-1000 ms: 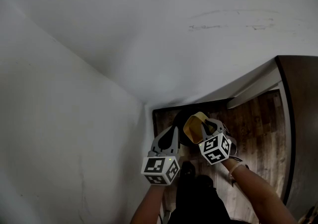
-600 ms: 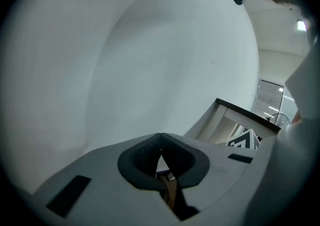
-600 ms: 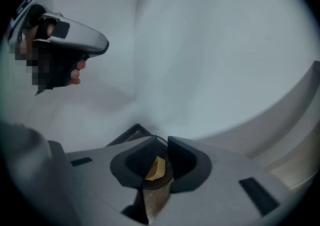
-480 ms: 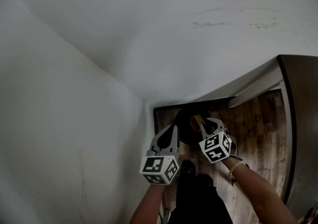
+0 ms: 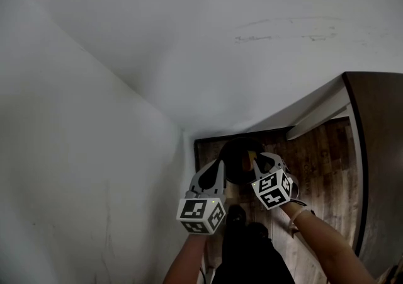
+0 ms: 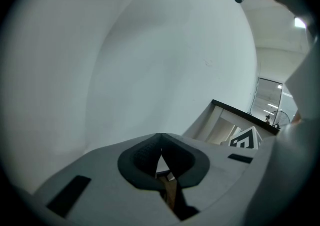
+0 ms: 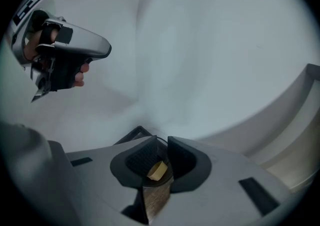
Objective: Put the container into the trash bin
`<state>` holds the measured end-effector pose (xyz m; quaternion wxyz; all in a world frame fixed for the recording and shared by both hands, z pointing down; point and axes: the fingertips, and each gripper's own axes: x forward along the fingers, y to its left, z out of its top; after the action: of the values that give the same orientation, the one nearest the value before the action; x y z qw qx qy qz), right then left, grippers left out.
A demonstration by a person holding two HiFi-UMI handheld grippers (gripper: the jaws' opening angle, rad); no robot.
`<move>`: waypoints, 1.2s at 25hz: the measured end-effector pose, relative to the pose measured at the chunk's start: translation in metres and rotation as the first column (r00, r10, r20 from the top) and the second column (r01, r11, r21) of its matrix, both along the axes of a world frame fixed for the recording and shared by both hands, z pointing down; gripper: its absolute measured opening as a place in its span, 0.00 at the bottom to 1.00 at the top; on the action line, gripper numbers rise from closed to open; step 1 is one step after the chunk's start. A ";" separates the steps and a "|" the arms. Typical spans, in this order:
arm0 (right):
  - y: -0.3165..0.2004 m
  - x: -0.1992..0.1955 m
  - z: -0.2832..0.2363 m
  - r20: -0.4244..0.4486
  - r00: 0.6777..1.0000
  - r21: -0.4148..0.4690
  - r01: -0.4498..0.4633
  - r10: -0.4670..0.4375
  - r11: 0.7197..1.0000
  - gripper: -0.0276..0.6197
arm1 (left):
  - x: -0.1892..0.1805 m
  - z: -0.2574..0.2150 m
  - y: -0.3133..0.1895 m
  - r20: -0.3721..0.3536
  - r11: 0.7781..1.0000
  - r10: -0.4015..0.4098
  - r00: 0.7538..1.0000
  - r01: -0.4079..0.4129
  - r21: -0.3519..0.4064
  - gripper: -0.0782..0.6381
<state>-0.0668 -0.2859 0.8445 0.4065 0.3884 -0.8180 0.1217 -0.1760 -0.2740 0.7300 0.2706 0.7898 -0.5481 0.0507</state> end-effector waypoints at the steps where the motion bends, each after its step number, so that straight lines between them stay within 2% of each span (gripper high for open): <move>1: 0.001 0.001 -0.004 0.004 1.000 0.003 0.001 -0.001 1.000 0.15 | 0.001 -0.004 0.001 0.002 1.000 0.000 1.000 0.000 0.004 0.14; 18: 0.037 0.016 -0.087 0.074 0.997 0.088 0.026 -0.032 0.996 0.09 | 0.021 -0.073 0.029 0.054 0.998 0.000 0.999 -0.003 0.058 0.14; 30: 0.061 0.036 -0.145 0.146 0.989 0.143 0.001 -0.022 0.990 0.06 | 0.048 -0.118 0.064 0.075 0.996 0.013 0.997 -0.020 0.089 0.14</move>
<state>-0.0312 -0.2253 0.6993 0.3171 0.4016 -0.8545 0.0890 -0.1276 -0.2105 0.6120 0.2139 0.8031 -0.5532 0.0577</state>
